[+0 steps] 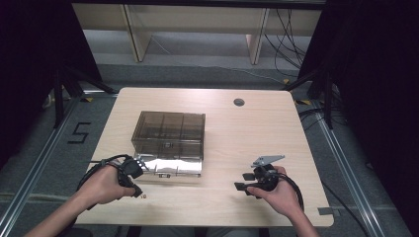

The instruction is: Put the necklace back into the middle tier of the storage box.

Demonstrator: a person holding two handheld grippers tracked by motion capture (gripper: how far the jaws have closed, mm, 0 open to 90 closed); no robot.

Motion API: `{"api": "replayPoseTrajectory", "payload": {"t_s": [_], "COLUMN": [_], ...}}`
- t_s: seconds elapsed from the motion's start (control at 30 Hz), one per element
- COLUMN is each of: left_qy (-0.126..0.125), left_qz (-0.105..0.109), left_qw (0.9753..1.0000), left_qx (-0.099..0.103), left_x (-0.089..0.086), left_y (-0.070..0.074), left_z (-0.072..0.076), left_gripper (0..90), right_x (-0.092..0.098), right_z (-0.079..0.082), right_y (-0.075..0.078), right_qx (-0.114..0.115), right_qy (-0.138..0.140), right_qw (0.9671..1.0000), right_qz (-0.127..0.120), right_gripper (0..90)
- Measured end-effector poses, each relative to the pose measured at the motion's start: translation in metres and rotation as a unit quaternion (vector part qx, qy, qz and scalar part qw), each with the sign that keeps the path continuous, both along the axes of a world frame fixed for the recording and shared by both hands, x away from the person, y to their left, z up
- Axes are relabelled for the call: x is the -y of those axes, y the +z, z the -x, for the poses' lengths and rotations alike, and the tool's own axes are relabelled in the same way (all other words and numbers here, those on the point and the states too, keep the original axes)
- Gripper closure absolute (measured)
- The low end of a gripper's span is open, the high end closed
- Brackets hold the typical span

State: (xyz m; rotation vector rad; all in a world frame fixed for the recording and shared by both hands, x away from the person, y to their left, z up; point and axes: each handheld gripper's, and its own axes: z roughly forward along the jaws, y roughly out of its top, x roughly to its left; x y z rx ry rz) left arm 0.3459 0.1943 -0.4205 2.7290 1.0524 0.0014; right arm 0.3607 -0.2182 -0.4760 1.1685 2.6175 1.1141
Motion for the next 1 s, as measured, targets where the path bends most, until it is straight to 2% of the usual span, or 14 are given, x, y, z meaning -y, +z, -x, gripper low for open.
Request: {"api": "replayPoseTrajectory", "payload": {"t_s": [0.23, 0.3, 0.4, 0.7, 0.73, 0.87, 0.9, 0.93, 0.97, 1.0], "left_qy": [0.009, 0.012, 0.019, 0.029, 0.045, 0.035, 0.045, 0.052, 0.049, 0.056], "left_qz": [-0.002, -0.005, -0.003, -0.007, -0.001, -0.008, -0.008, -0.004, -0.010, -0.004], "left_qw": [1.0000, 0.9999, 0.9998, 0.9996, 0.9990, 0.9993, 0.9989, 0.9985, 0.9987, 0.9984], "left_qx": [0.002, -0.002, 0.006, 0.000, -0.004, -0.003, -0.012, -0.013, -0.012, -0.008], "left_x": [-0.006, -0.009, -0.015, -0.024, -0.023, -0.027, -0.028, -0.028, -0.029, -0.029], "left_y": [0.003, 0.005, 0.006, 0.009, 0.009, 0.009, 0.009, 0.009, 0.010, 0.009], "left_z": [0.000, 0.000, -0.001, -0.006, -0.005, -0.011, -0.011, -0.011, -0.013, -0.013], "left_gripper": [84.6, 84.6, 84.7, 84.6, 84.6, 84.6, 84.6, 84.6, 84.6, 84.6], "right_x": [0.001, 0.000, 0.000, 0.000, 0.000, 0.002, 0.002, 0.002, 0.002, 0.002], "right_z": [0.000, 0.000, 0.001, 0.000, 0.000, 0.000, 0.000, 0.000, 0.000, 0.000], "right_y": [0.001, 0.000, 0.001, 0.000, 0.001, 0.001, 0.001, 0.001, 0.001, 0.001], "right_qx": [-0.003, -0.002, -0.007, -0.002, -0.001, 0.000, 0.000, 0.001, 0.001, 0.001], "right_qy": [-0.001, -0.003, -0.005, -0.003, -0.003, -0.002, -0.002, -0.001, -0.002, -0.002], "right_qw": [1.0000, 1.0000, 1.0000, 1.0000, 1.0000, 1.0000, 1.0000, 1.0000, 1.0000, 1.0000], "right_qz": [0.001, -0.001, -0.002, 0.000, 0.000, 0.001, 0.001, 0.001, 0.001, 0.001], "right_gripper": [46.7, 46.7, 46.7, 46.8, 46.8, 46.8, 46.8, 46.7, 46.7, 46.7]}}
